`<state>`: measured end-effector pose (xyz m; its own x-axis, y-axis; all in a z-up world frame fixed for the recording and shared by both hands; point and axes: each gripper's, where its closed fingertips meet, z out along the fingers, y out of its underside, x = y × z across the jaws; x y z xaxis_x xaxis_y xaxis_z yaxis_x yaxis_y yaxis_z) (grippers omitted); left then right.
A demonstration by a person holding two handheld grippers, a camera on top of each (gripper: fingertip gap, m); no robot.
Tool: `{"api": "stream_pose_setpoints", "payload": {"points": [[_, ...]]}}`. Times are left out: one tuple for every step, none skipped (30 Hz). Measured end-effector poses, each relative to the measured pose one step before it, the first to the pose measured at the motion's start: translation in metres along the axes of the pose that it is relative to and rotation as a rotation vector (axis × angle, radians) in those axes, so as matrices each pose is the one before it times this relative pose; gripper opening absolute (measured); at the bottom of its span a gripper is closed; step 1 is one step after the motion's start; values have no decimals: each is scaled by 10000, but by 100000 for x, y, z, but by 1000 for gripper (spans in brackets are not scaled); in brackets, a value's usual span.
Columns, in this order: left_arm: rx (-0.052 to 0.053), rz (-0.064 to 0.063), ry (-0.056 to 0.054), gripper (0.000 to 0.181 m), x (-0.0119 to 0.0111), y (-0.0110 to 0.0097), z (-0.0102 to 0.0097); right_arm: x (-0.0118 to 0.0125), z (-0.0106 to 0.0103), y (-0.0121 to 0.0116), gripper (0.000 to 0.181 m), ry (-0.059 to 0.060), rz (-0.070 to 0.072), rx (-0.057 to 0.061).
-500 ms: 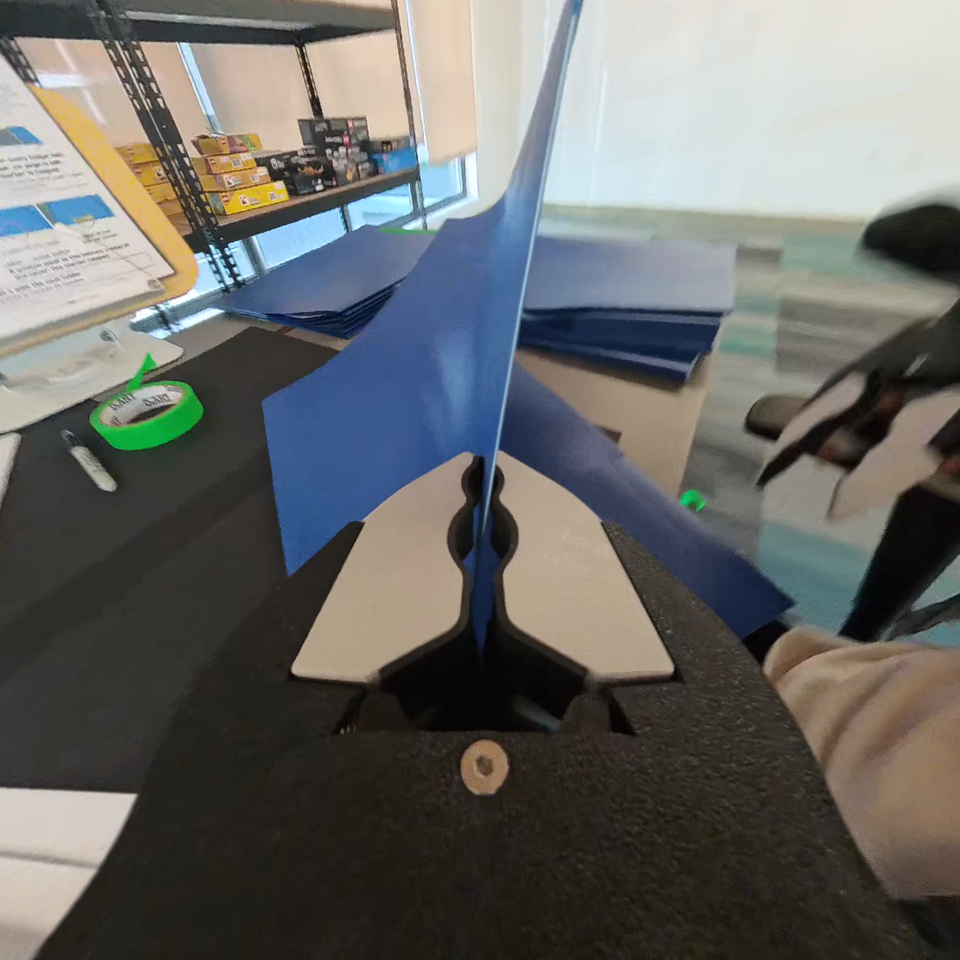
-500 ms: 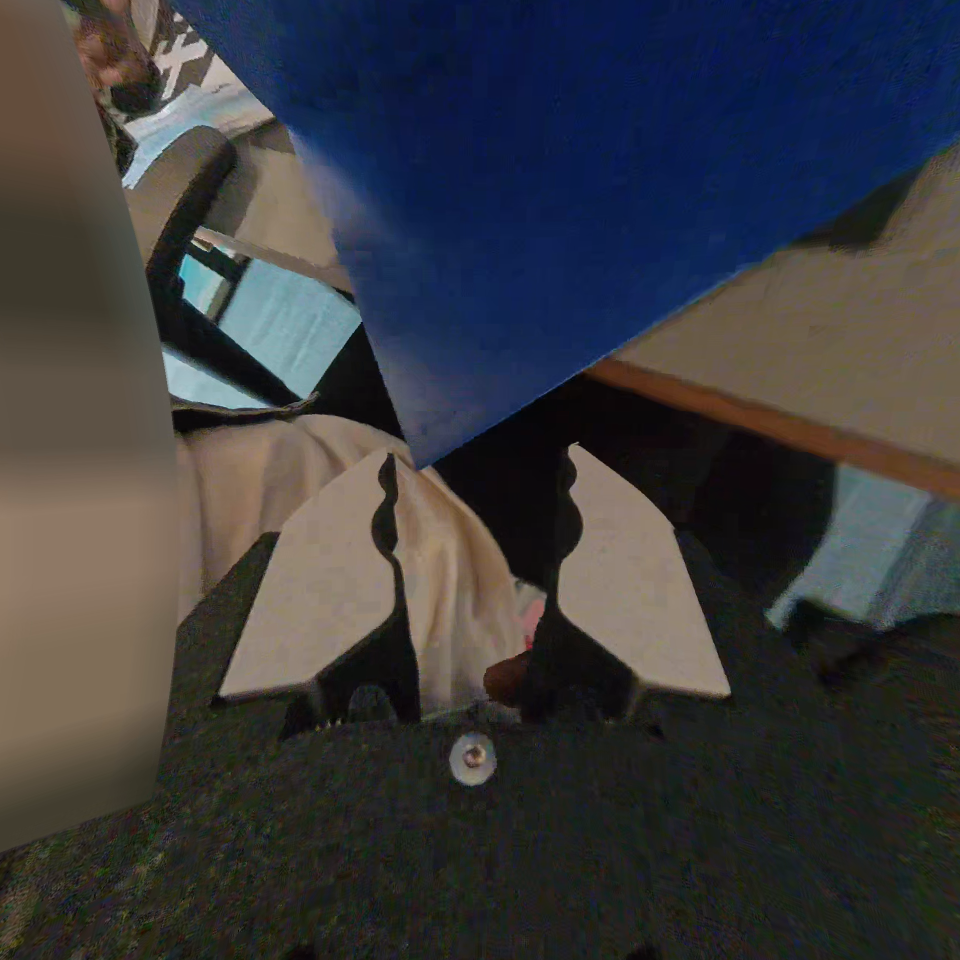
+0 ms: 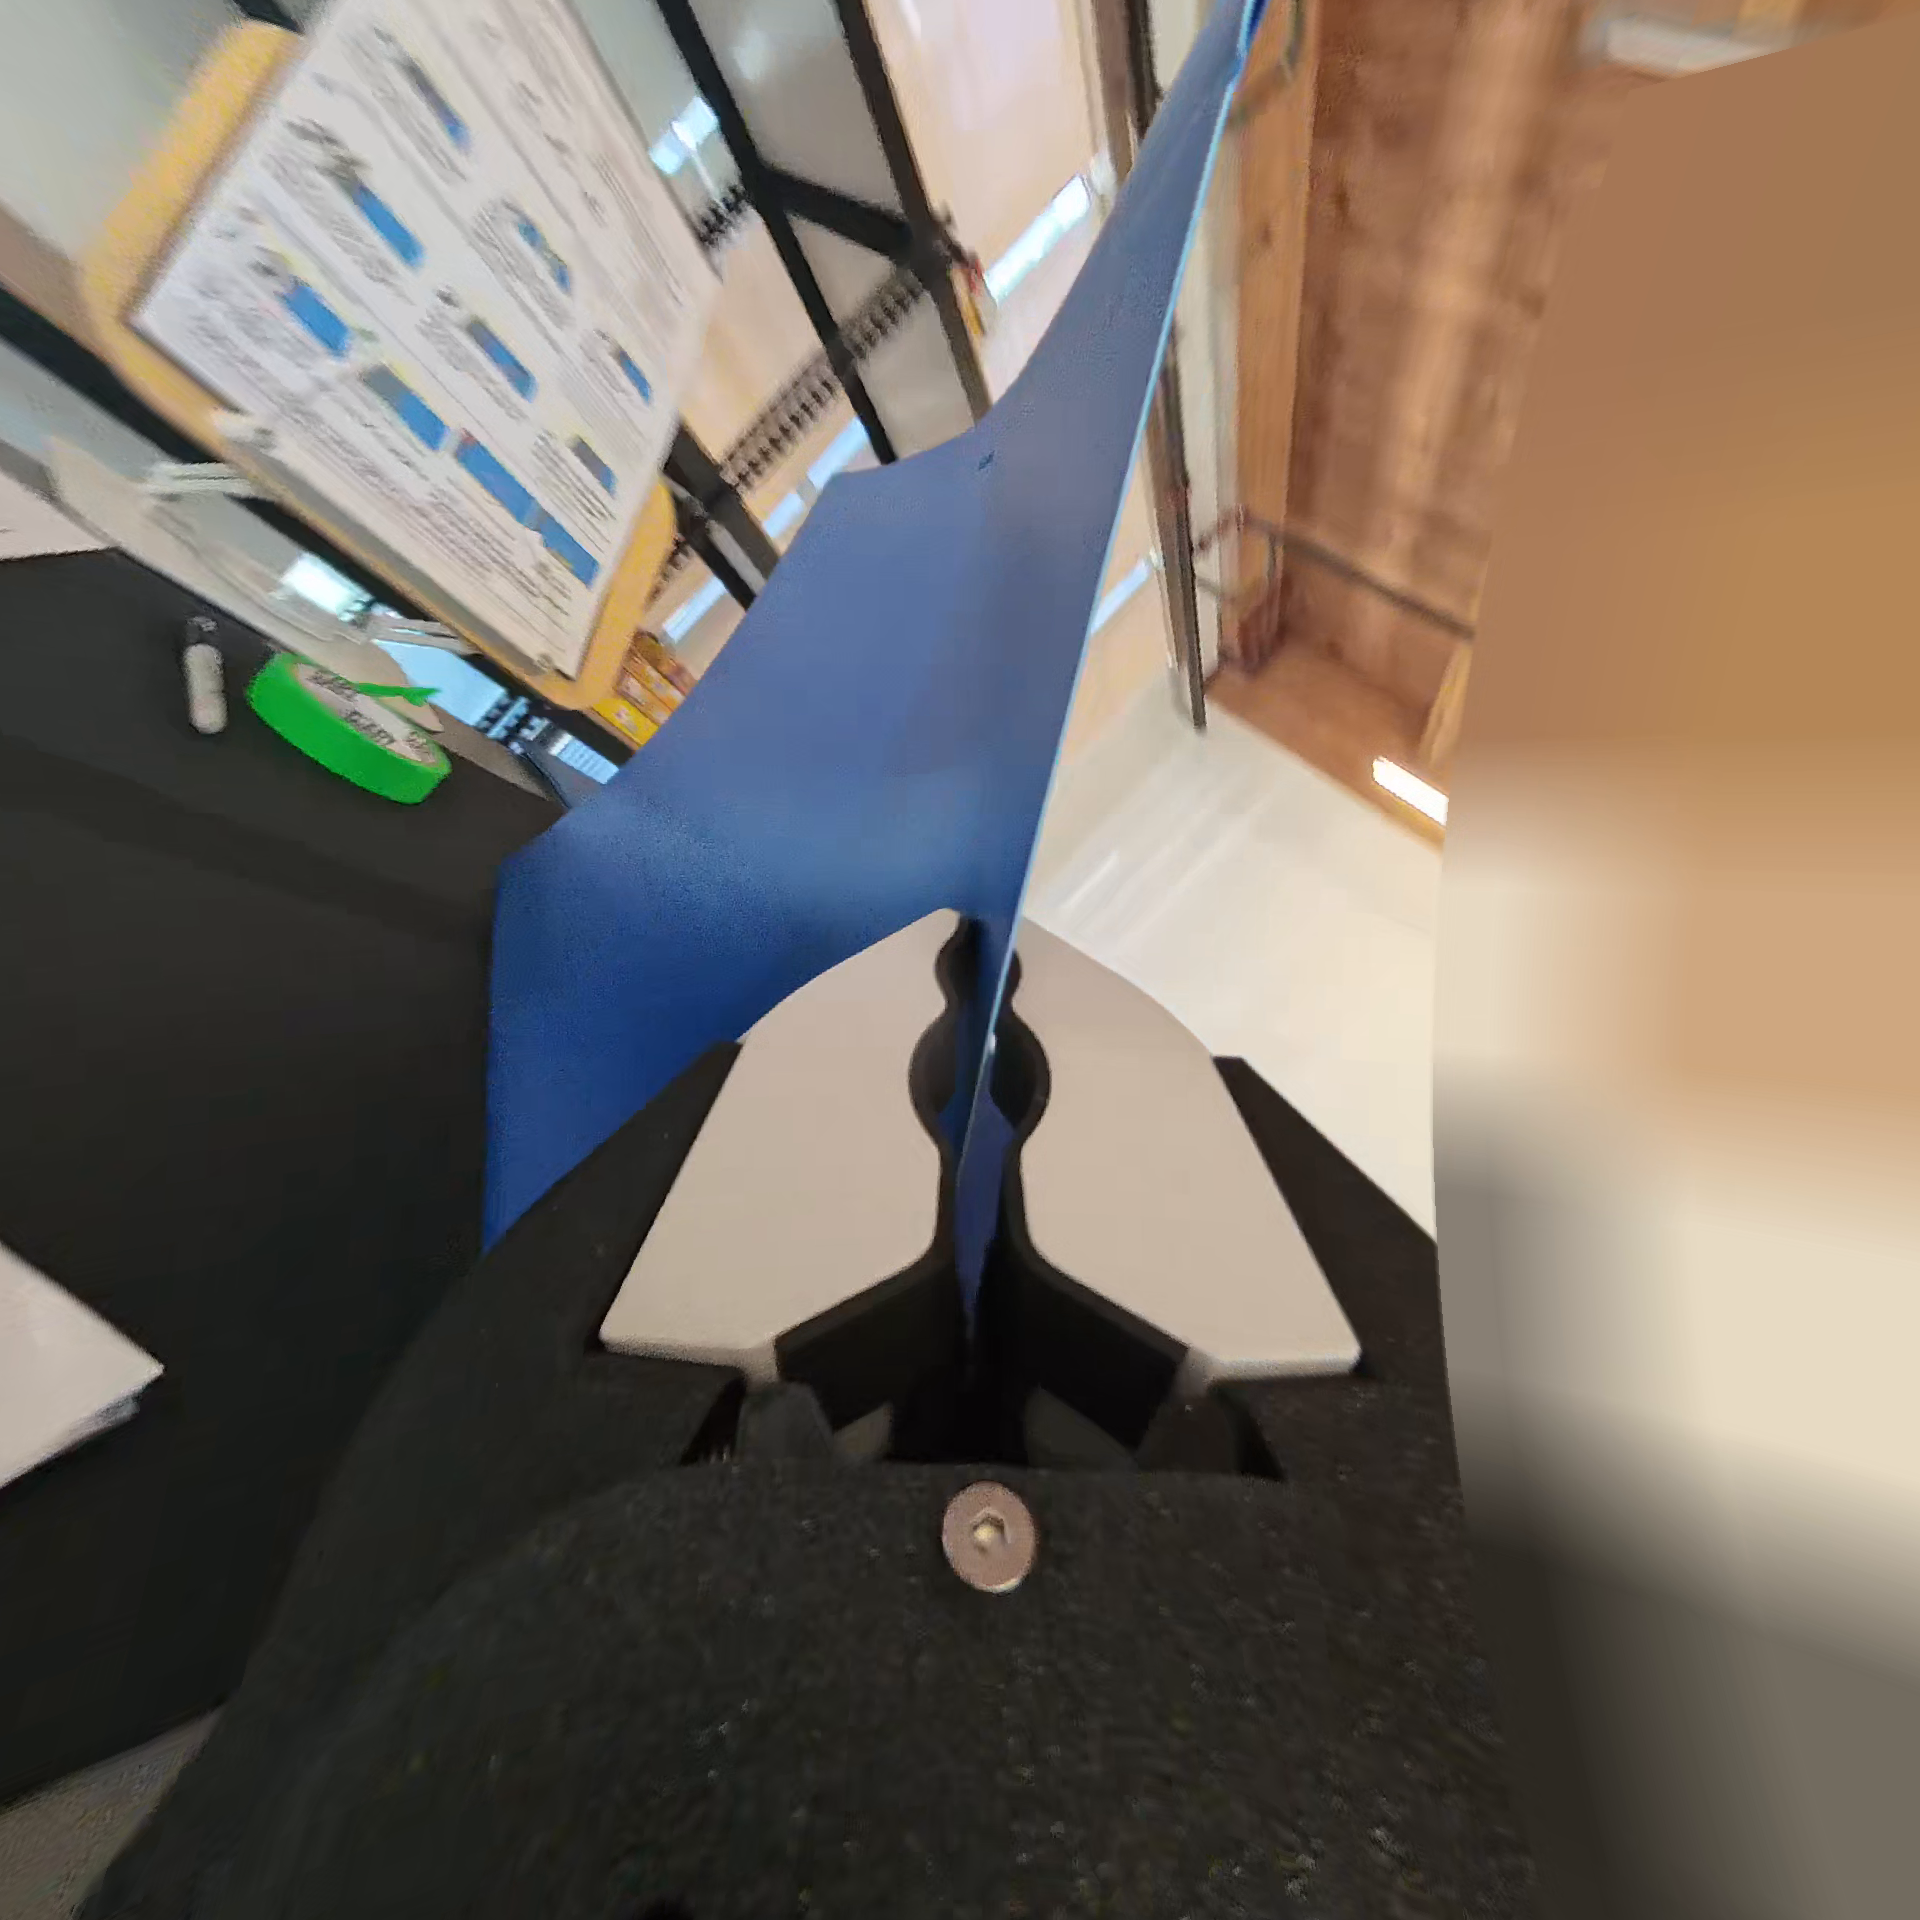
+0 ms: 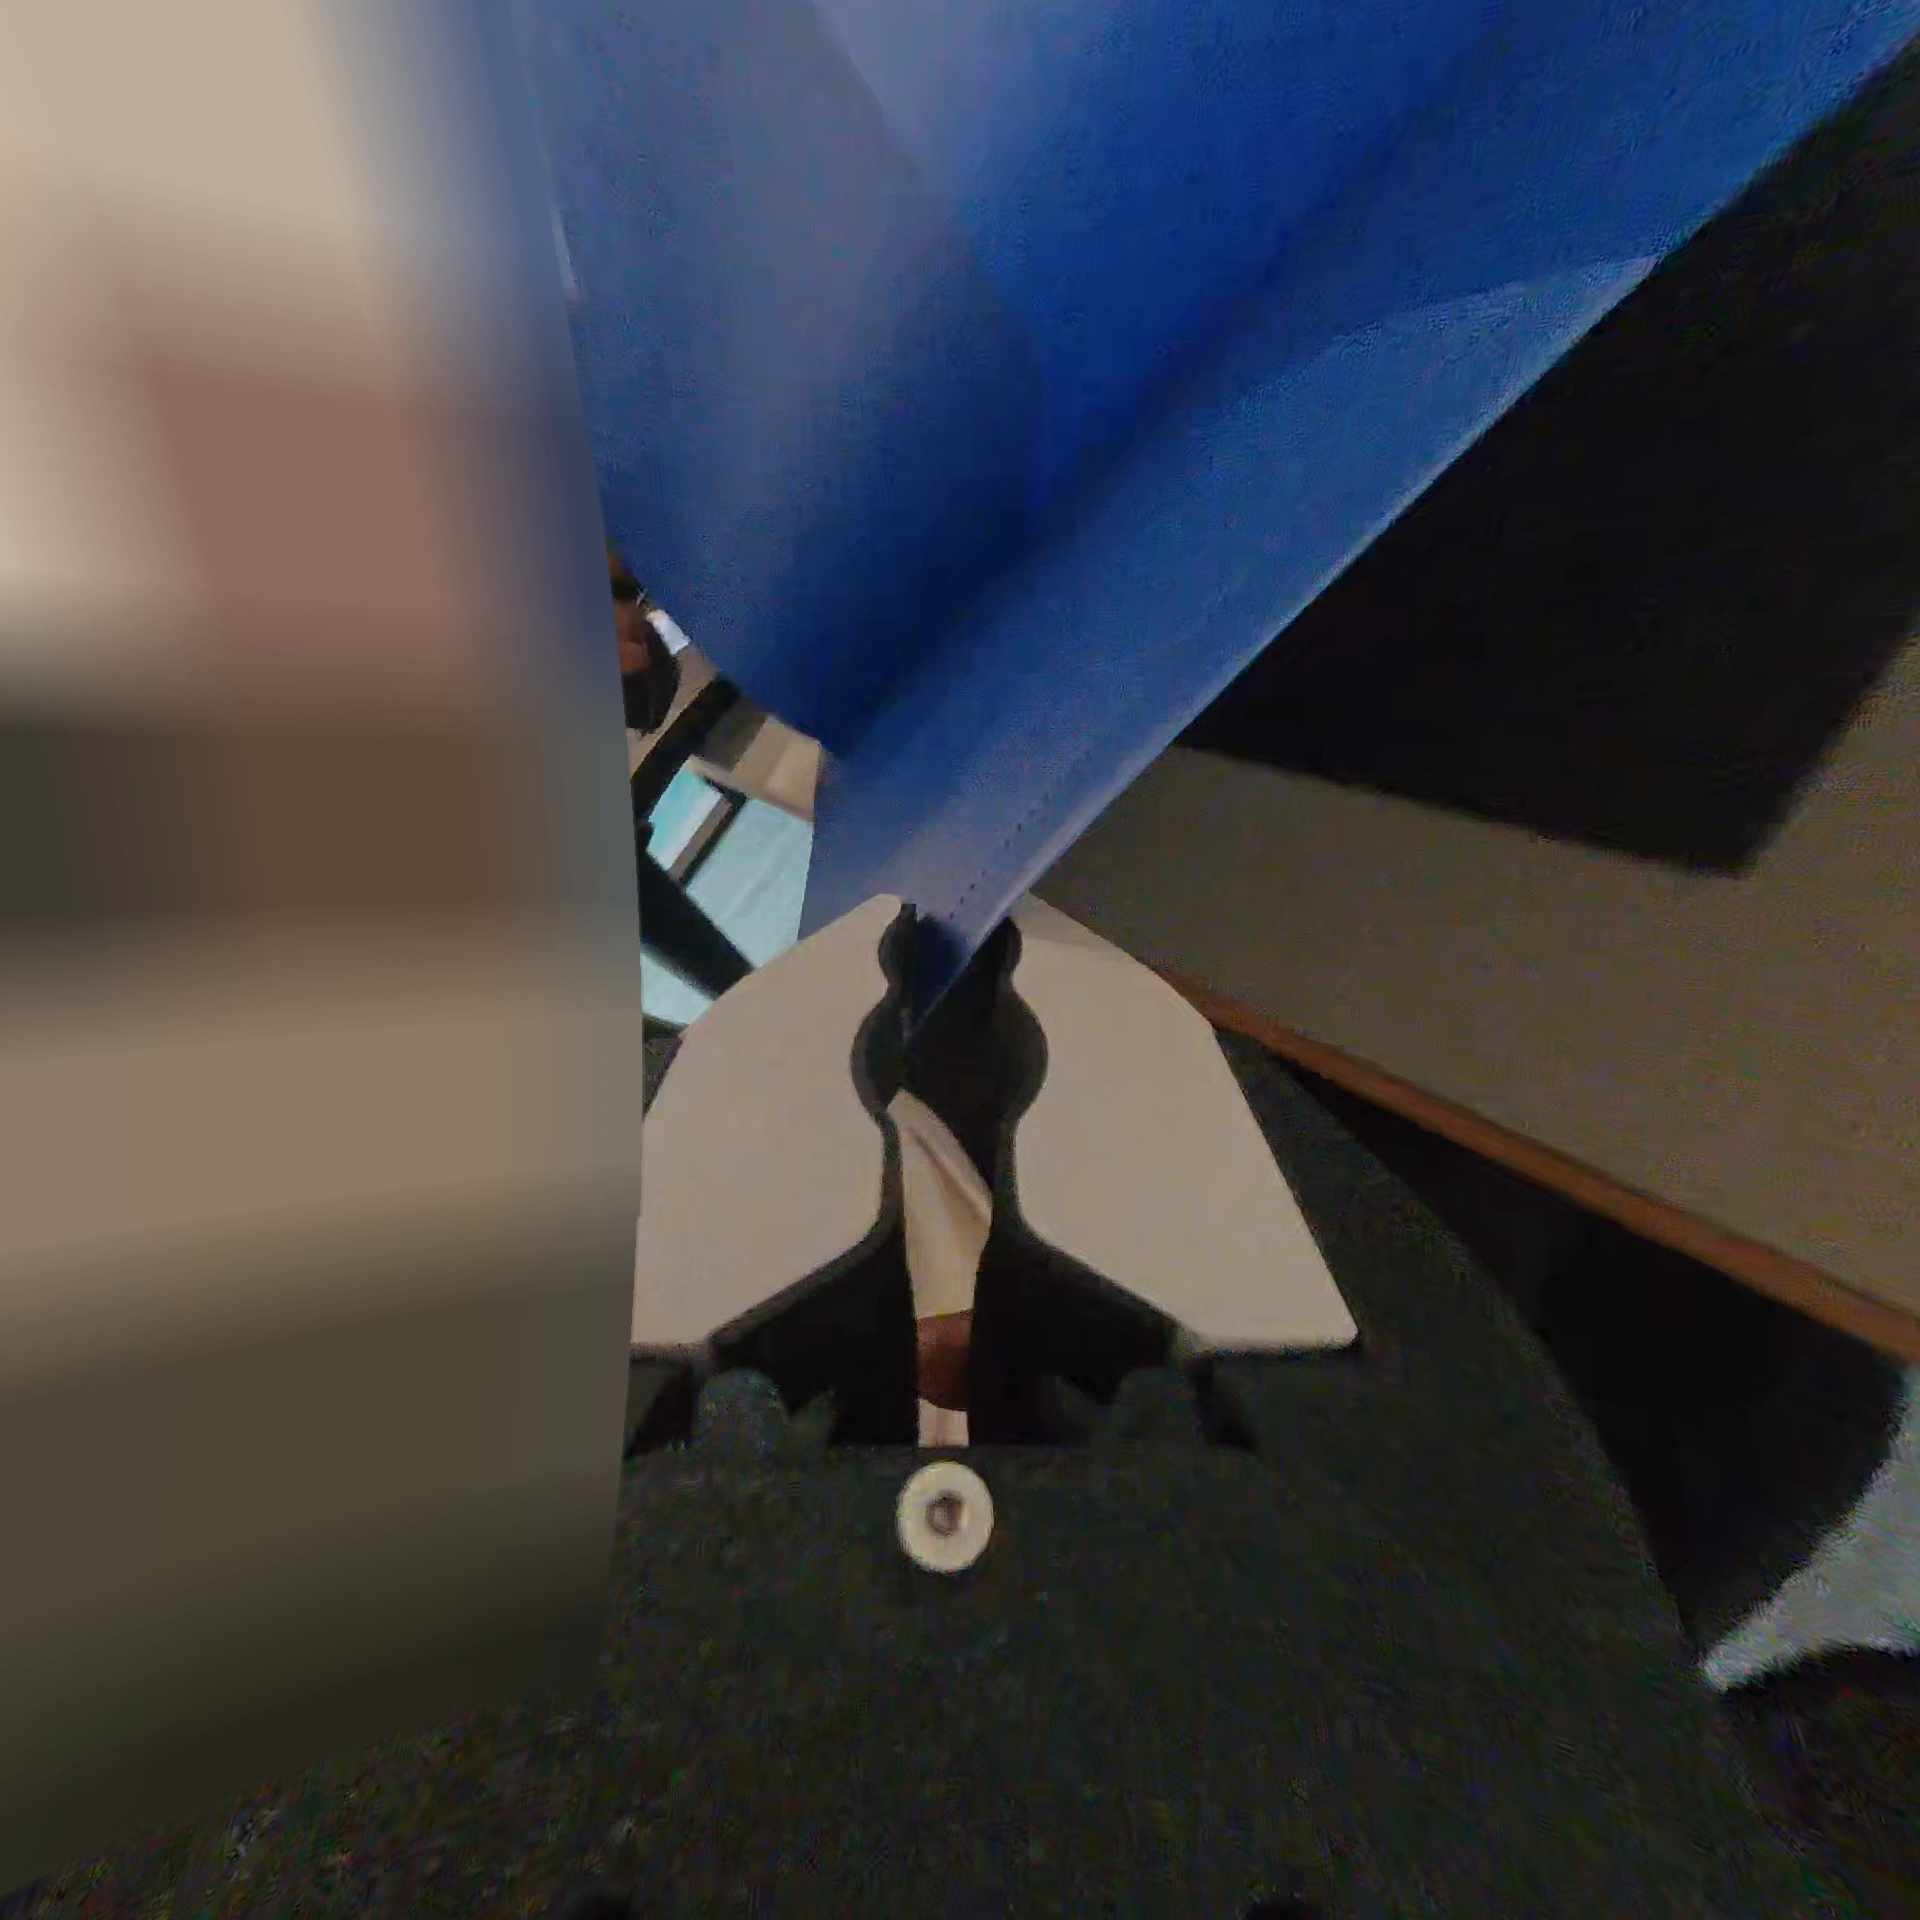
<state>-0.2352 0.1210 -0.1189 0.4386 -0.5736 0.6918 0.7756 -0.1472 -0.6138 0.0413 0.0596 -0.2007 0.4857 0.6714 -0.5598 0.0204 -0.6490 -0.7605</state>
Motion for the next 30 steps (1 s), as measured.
{"api": "stream_pose_setpoints", "payload": {"points": [[335,-533,-237,0,-539,-357,-151,818,-1331,-1825,11,444,-430,449],[160,-416,-216,0,-567,-156,67,1290,-1323,-1848,10,498,-361,452],[-137,-62,-305,0,-763,374,236,1601,-1178,-1622,8,471,-327,369],[-296,98,-120,0,-514,800,346,1742,-956,-1347,8,438,-259,328],[-247,-49,-257,0,-686,924,353,1849,-689,-1053,6,467,-177,318],[-267,-207,-193,0,-635,1034,398,1664,-392,-575,5,352,-200,141],[-366,-398,-263,0,-726,1135,408,1597,-157,-123,5,383,-209,-34],[-381,-514,-369,3,-825,1021,354,1562,-55,107,5,481,-158,-75],[-94,-409,-56,5,-329,343,131,1363,-20,206,7,433,-120,-59],[-9,-147,15,8,-108,35,-99,1130,18,326,8,304,-81,-92],[130,170,118,14,227,-373,-352,1114,7,368,10,332,-10,-52],[213,468,12,22,321,-749,-551,1029,-15,306,12,315,-28,34],[205,714,-337,28,-3,-1038,-671,860,18,366,12,245,-75,7],[199,902,-525,32,-218,-1264,-762,761,69,446,13,242,-82,-64],[295,1015,-616,34,-357,-1581,-798,599,131,518,14,222,-89,-139],[474,1087,-581,36,-290,-1989,-764,605,167,529,16,294,-121,-182],[618,1123,-363,38,105,-2326,-641,882,150,521,22,529,-190,-250],[620,1113,-62,39,665,-2399,-419,1298,-7,383,26,859,-344,-252],[498,1084,112,41,1052,-2235,-150,1587,-237,74,26,1100,-577,-114],[260,1057,-80,44,793,-1903,79,1505,-399,-251,33,1066,-696,45],[292,918,-86,39,674,-1927,139,1107,-526,-529,38,819,-660,146],[498,710,414,33,1255,-2030,127,564,-675,-915,37,473,-522,270],[560,565,969,28,2023,-1848,262,-92,-788,-1458,30,61,-299,473],[50,353,1110,23,2256,-620,621,-1033,-771,-2005,26,-490,-60,694],[-462,-33,1011,17,2111,543,1052,-2162,-544,-2397,21,-1117,131,823],[-869,-300,1223,12,2349,1562,1408,-2974,-34,-2408,17,-1506,312,759],[-1134,-397,1602,7,2676,2314,1706,-3245,648,-1893,13,-1650,463,439],[-1324,-466,1565,2,2309,2833,1973,-3238,1280,-1169,8,-1730,606,46],[-1217,-403,1088,2,1277,2810,2214,-2889,1798,-598,4,-1695,789,-203],[-1046,-139,931,3,733,2568,2328,-2408,2202,-196,0,-1622,924,-298]]}}
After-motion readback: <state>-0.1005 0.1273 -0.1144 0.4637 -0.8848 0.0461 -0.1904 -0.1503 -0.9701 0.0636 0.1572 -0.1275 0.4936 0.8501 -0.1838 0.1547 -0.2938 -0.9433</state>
